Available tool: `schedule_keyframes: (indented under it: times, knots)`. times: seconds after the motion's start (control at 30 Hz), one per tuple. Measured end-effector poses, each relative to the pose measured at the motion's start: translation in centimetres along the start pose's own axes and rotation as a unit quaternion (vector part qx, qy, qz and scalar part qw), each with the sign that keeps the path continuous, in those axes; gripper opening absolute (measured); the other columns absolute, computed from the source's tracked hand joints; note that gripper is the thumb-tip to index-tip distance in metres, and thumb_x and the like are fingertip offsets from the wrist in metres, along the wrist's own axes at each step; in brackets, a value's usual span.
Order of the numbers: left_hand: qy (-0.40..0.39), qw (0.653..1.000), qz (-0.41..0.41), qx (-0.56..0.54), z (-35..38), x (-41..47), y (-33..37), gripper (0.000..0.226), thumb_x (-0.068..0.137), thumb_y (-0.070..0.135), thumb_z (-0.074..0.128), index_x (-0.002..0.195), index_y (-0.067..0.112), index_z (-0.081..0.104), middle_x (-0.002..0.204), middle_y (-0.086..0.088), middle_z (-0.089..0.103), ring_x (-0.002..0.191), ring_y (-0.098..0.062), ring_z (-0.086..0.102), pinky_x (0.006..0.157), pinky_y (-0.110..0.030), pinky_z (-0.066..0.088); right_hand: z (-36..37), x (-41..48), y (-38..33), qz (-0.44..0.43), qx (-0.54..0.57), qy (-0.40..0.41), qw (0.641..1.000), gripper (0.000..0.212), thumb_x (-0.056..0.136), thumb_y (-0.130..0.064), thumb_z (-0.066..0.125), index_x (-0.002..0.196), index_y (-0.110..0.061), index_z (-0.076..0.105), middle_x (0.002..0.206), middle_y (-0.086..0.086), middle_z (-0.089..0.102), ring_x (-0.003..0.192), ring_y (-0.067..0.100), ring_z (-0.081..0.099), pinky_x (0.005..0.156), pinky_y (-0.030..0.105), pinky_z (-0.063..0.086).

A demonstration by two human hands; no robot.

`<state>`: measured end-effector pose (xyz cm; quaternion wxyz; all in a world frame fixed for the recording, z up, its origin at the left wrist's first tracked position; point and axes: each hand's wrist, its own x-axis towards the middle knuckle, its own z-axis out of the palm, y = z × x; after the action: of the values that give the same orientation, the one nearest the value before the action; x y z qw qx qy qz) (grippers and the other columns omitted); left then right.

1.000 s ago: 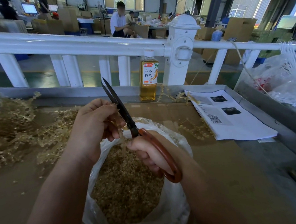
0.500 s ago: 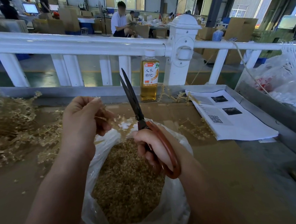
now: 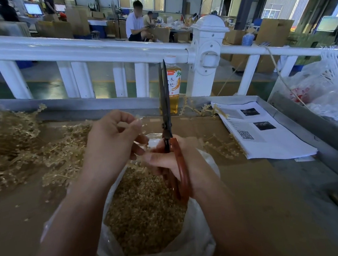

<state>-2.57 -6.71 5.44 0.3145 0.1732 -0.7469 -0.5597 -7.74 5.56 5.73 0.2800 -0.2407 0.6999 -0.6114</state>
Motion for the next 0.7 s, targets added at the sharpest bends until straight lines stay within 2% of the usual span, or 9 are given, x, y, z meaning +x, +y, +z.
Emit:
schedule_keyframes:
  times: [0.1,0.17,0.3,0.4,0.53,0.7]
  knots:
    - [-0.006,1.0,0.006,-0.022,0.3,-0.2,0.4,0.013,0.088,0.011,0.059,0.079,0.02,0.061,0.07,-0.003,0.069,0.044,-0.009,0.06,0.041,-0.021,0.048,0.2,0.2,0.1,-0.005,0.043,0.03,0.999,0.031,0.077,0.007,0.067,0.066,-0.015,0.048,0.067,0.005,0.057,0.062,0.021,0.056,0.055,0.026,0.048]
    - [0.02,1.0,0.014,-0.017,0.0,-0.1,0.5,0.014,0.088,0.011,0.059,0.08,0.022,0.061,0.074,0.0,0.066,0.047,-0.006,0.059,0.042,-0.019,0.047,0.2,0.2,0.2,-0.007,0.08,0.057,0.995,0.029,0.078,0.007,0.067,0.07,-0.014,0.047,0.073,0.009,0.059,0.063,0.022,0.059,0.05,0.024,0.048]
    - [0.03,0.999,0.015,-0.025,-0.8,0.1,0.7,0.022,0.087,0.013,0.058,0.066,0.015,0.06,0.053,0.003,0.061,0.038,-0.006,0.048,0.036,-0.013,0.035,-0.2,0.3,0.6,-0.042,0.181,0.09,0.978,0.026,0.078,0.013,0.062,0.08,-0.008,0.046,0.066,0.006,0.063,0.053,0.014,0.061,0.045,0.021,0.049]
    - [-0.034,0.999,-0.033,-0.006,-1.0,0.0,0.7,0.029,0.089,0.019,0.057,0.061,0.013,0.063,0.051,-0.002,0.063,0.037,-0.01,0.048,0.034,-0.015,0.032,-0.3,0.5,1.0,-0.073,0.203,0.106,0.971,0.028,0.078,0.016,0.059,0.086,-0.007,0.046,0.058,0.0,0.067,0.052,0.011,0.063,0.052,0.021,0.052]
    - [-0.114,0.988,-0.105,0.019,-0.7,-0.1,0.5,0.027,0.09,0.024,0.056,0.074,0.006,0.067,0.057,-0.007,0.067,0.04,-0.012,0.054,0.035,-0.017,0.033,-0.5,0.7,1.2,-0.089,0.212,0.104,0.968,0.027,0.079,0.015,0.059,0.081,-0.009,0.046,0.058,-0.002,0.067,0.054,0.01,0.064,0.054,0.02,0.052]
    - [-0.186,0.969,-0.16,0.005,-0.5,-0.3,0.7,0.03,0.088,0.03,0.056,0.078,0.005,0.068,0.053,-0.007,0.064,0.037,-0.012,0.053,0.035,-0.015,0.032,-0.4,0.6,1.2,-0.096,0.21,0.073,0.97,0.027,0.079,0.014,0.058,0.079,-0.011,0.047,0.059,-0.003,0.067,0.055,0.009,0.065,0.052,0.018,0.051]
